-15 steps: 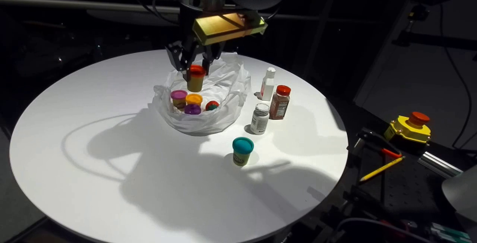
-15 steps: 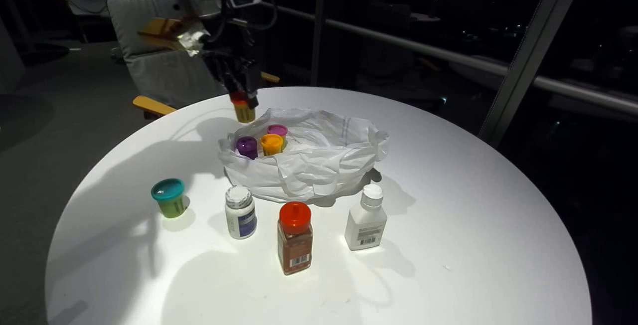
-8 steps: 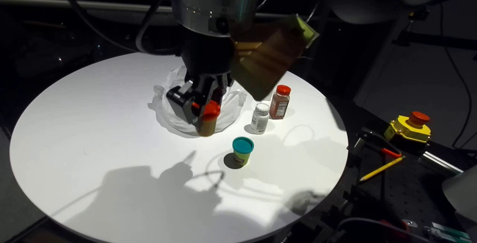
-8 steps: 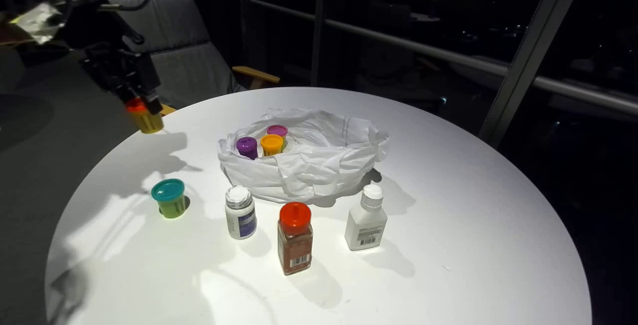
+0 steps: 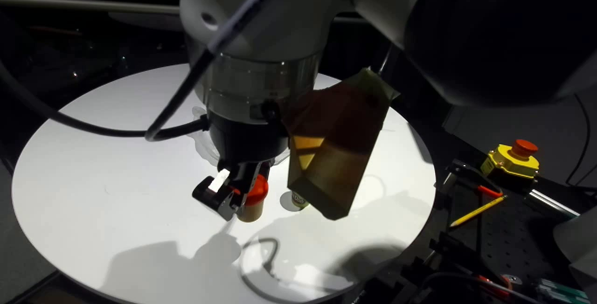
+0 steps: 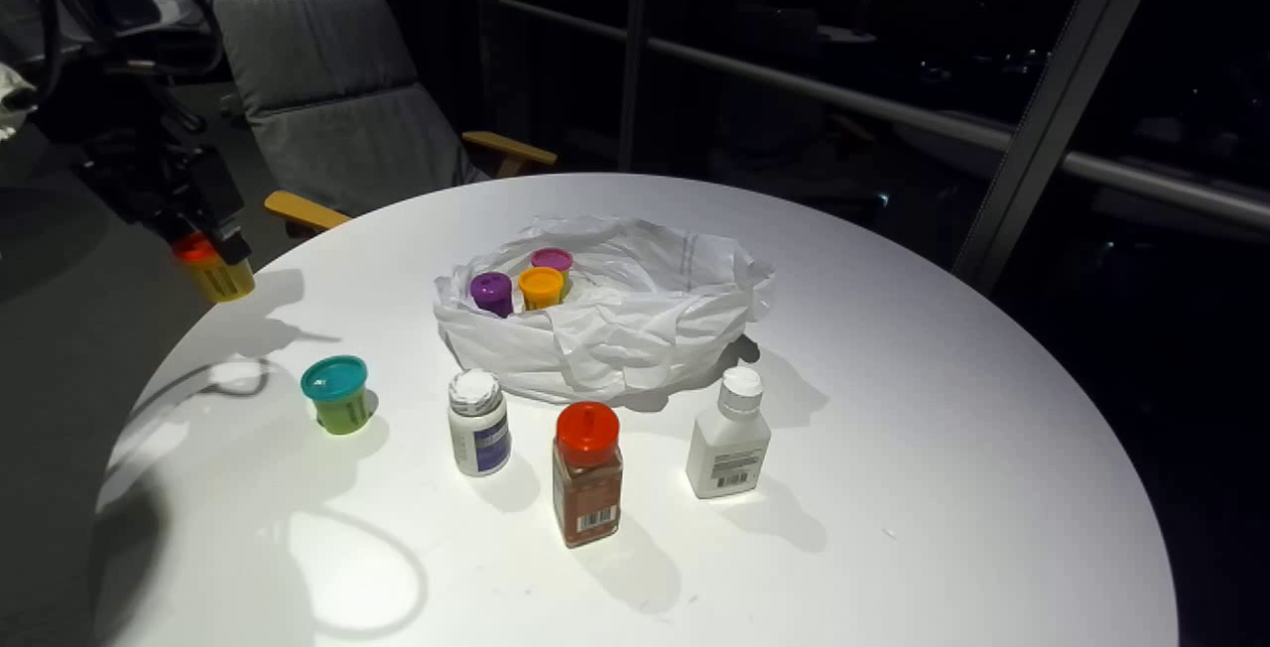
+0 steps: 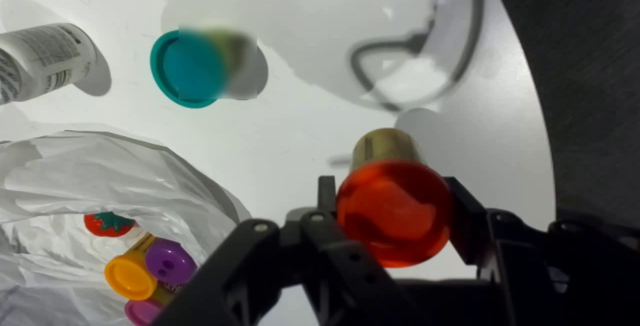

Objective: Remove the contents in the plastic bag and put them on the table.

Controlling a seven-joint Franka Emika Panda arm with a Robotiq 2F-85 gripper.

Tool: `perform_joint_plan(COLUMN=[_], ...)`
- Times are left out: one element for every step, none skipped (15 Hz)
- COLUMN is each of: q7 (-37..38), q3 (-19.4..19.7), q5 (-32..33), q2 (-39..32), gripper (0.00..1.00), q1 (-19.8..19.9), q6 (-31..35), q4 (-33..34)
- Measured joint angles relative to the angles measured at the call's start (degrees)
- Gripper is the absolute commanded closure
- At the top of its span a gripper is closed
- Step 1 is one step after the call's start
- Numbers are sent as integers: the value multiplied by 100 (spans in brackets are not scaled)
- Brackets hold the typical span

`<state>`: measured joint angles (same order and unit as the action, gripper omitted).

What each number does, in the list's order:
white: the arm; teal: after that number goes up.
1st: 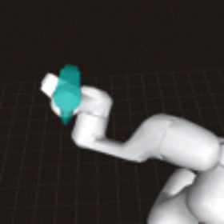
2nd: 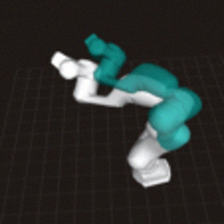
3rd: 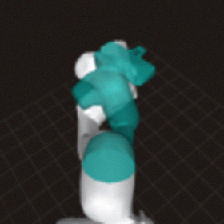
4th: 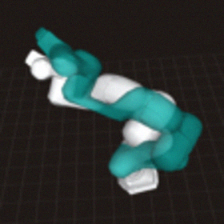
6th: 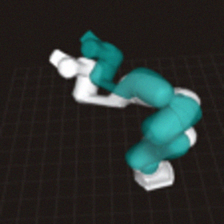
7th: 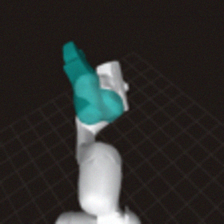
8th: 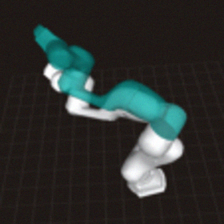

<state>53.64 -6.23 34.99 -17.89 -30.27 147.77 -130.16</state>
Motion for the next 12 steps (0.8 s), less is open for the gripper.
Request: perform_joint_plan(q7=[43,110,146,149,149,149,145,144,141,138,132,130], q3=[41,98,154,204,235,250,254,257,259,261,267,287], q5=[101,217,265,268,268,267,248,222,181,134,67,-7], q2=[-144,-295,-447,-595,-728,-847,-942,-1007,-1043,-1046,-1031,-998], gripper=[71,71,71,61,21,22,20,15,6,1,0,0], q1=[1,2,7,17,42,79,121,162,208,258,318,383], q6=[0,4,10,16,25,36,49,67,100,134,191,259], q4=[90,195,307,425,541,651,745,820,871,907,938,968])
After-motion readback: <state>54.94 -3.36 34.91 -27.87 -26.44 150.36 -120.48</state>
